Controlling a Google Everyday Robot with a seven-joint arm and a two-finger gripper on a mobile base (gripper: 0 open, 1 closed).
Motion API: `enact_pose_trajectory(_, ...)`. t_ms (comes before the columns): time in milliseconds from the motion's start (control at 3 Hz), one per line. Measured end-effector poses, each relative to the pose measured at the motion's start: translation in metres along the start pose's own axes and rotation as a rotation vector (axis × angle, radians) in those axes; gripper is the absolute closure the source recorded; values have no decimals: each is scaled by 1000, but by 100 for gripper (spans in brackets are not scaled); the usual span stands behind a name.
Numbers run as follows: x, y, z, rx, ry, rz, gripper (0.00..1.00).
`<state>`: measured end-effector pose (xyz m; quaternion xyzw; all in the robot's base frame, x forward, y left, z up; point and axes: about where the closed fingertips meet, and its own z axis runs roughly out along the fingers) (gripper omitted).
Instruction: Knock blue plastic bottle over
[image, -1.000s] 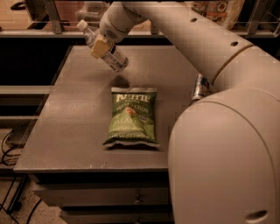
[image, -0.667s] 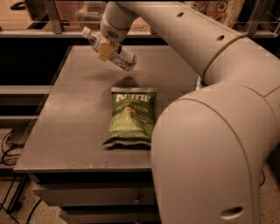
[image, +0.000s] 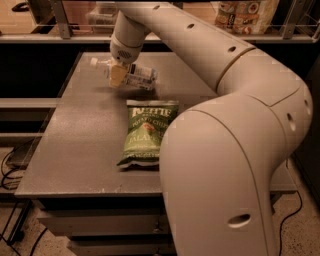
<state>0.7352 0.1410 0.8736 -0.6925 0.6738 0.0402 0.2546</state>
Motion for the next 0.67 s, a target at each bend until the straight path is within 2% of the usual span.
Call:
enact_pose_trajectory(333, -12, 24, 17, -90, -137, 60, 0)
enact_pose_trajectory(667, -21, 30, 17, -110, -165, 67, 0)
